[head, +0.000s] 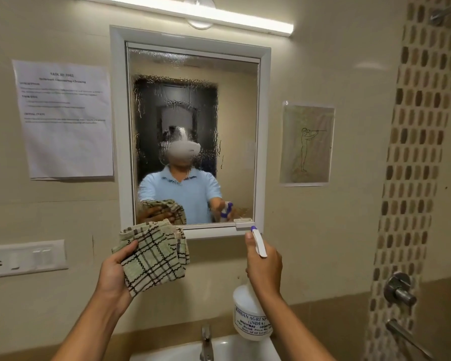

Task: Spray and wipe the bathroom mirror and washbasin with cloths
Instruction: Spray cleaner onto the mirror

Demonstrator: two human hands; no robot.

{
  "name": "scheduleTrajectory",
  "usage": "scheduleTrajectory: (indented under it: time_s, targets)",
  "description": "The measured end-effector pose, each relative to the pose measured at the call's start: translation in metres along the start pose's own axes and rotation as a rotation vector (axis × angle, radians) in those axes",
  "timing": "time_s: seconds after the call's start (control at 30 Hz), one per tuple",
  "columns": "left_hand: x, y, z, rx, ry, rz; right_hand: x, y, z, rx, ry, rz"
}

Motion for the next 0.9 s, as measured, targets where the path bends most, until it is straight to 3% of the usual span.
scheduleTrajectory:
  time_s: [0.37, 0.9]
  targets:
    - [0.074, 0.010, -0.016, 0.026, 0.232, -0.068, -0.028, 0.042, -0.048, -0.019, 0.005, 0.024]
    - [0.282, -0.060, -0.047, 0.021, 0.600, -0.072, -0.150, 0.158, -0.057, -0.055, -0.139, -0.128]
Point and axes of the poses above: each hand's wrist, its own z-axis towards the middle knuckle, its own y-axis out of the back of the hand, x = y × z, the point moved 3 cm from there along z, towards the middle knuckle, and after that the axes turned 8 degrees about -z, right-handed, at the moved point
